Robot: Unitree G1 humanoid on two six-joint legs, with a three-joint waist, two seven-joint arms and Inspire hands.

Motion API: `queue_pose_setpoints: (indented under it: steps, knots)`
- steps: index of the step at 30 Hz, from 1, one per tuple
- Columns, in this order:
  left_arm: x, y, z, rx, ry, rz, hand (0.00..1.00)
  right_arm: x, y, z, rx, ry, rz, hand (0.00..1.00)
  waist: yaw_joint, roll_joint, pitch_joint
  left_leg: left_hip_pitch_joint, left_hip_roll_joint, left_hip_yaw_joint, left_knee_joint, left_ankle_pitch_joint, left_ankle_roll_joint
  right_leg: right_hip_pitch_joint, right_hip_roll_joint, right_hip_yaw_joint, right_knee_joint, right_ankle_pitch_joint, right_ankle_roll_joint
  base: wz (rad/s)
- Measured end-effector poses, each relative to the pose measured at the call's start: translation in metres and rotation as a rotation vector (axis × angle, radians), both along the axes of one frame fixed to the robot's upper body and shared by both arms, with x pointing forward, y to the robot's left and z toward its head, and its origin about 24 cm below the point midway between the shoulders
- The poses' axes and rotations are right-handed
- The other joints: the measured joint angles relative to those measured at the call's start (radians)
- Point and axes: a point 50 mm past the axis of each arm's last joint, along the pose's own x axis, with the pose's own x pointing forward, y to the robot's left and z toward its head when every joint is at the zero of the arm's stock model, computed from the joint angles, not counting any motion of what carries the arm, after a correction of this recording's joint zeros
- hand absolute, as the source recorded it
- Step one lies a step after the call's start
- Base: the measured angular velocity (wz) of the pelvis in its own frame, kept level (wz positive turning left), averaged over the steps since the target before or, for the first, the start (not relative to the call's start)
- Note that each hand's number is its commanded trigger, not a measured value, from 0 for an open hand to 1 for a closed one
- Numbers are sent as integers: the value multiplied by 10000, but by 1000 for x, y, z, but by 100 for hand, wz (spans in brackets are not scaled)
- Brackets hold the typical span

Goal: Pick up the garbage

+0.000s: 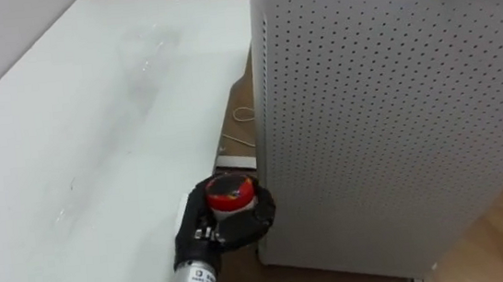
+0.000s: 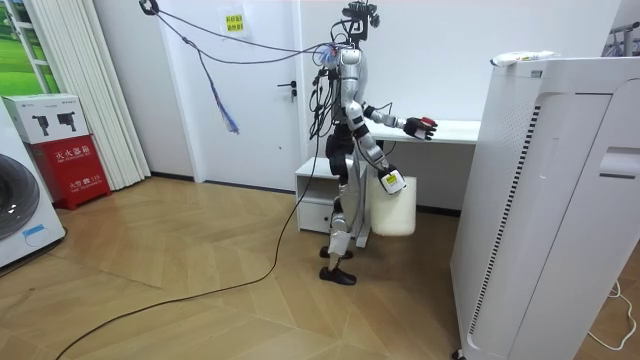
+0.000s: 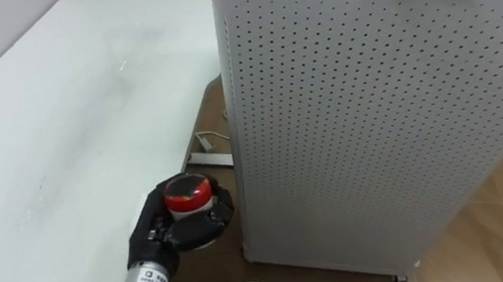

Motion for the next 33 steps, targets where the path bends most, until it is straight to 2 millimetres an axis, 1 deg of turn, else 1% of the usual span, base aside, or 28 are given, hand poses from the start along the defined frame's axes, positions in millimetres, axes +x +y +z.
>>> queue_pose_setpoints:
  steps: [2, 4, 6, 11, 16, 19, 21, 23, 26, 27, 28, 29, 30, 33]
  knots:
    - [-4, -6, -2, -114, 105, -541, 100, 1, -5, 1, -24, -64, -408, 100, -6, 101, 0, -5, 4, 1, 0, 0, 0, -9, 3, 0, -5, 4, -1, 0]
    - [-6, -8, -3, -130, 120, -818, 100, 2, -8, 1, -78, -121, -604, 100, -14, 142, -1, -23, 12, 14, 1, 0, 0, -42, 13, 20, 1, 4, -2, -2]
    - [-6, -9, -4, -146, 129, -1045, 100, 2, -10, 2, -198, -211, -760, 100, -12, 149, 1, -42, 17, 31, 1, 0, 0, -81, 20, 53, 19, 5, -3, -6]
    - [-9, -9, -5, -171, 154, -1398, 100, 8, -13, 5, -311, -442, -1014, 100, 12, 145, 3, -280, 35, 290, -5, 1, 1, -472, 10, 127, 172, 16, -11, -13]
    - [-20, -9, -18, -7, 717, -1534, 100, 10, -11, 7, -493, -588, -1050, 100, 3, 147, 3, -674, 47, 332, 73, 1, 1, -906, 0, 109, 300, 23, -16, -2]
    - [-25, -12, -25, 159, 1058, -1820, 100, 11, -12, 7, -712, -619, -1003, 100, -9, 153, 7, -757, 52, 325, 83, 1, 1, -975, 2, 111, 288, 23, -16, 0]
    - [-28, -14, -30, 276, 1291, -1968, 100, 11, -11, 7, -767, -636, -988, 100, -50, 169, 21, -754, 52, 318, 82, 1, 1, -968, 1, 107, 281, 22, -15, 0]
    - [-31, -15, -37, 414, 1562, -2094, 100, 12, -12, 8, -828, -746, -1095, 100, -125, 224, 97, -760, 51, 302, 68, 1, 1, -970, -2, 111, 276, 23, -15, 0]
    - [-33, -14, -42, 514, 1779, -2140, 100, 13, -12, 9, -839, -926, -1193, 100, -217, 263, 123, -825, 54, 329, 67, 1, 1, -1045, 2, 108, 282, 22, -15, 0]
    - [-33, -14, -42, 516, 1792, -2146, 93, 14, -12, 10, -838, -955, -1216, 100, -234, 263, 123, -852, 56, 329, 69, 1, 1, -1063, 4, 109, 281, 23, -15, 0]
    - [-34, -14, -43, 516, 1827, -2176, 82, 14, -12, 10, -816, -980, -1253, 100, -246, 260, 126, -877, 60, 330, 71, 1, 1, -1083, 7, 115, 279, 23, -16, 0]
    - [-34, -14, -44, 512, 1863, -2261, 34, 14, -12, 10, -817, -995, -1264, 100, -247, 262, 127, -876, 61, 329, 71, 1, 1, -1083, 9, 115, 279, 23, -16, 0]
    - [-34, -14, -44, 506, 1870, -2306, 0, 14, -12, 10, -819, -1014, -1269, 100, -247, 263, 128, -876, 61, 329, 71, 1, 1, -1083, 8, 115, 279, 22, -16, 0]
    - [-36, -16, -45, 515, 1873, -2448, 0, 14, -12, 10, -748, -1038, -1338, 100, -244, 264, 128, -876, 61, 329, 71, 1, 1, -1082, 6, 130, 279, 22, -16, 0]
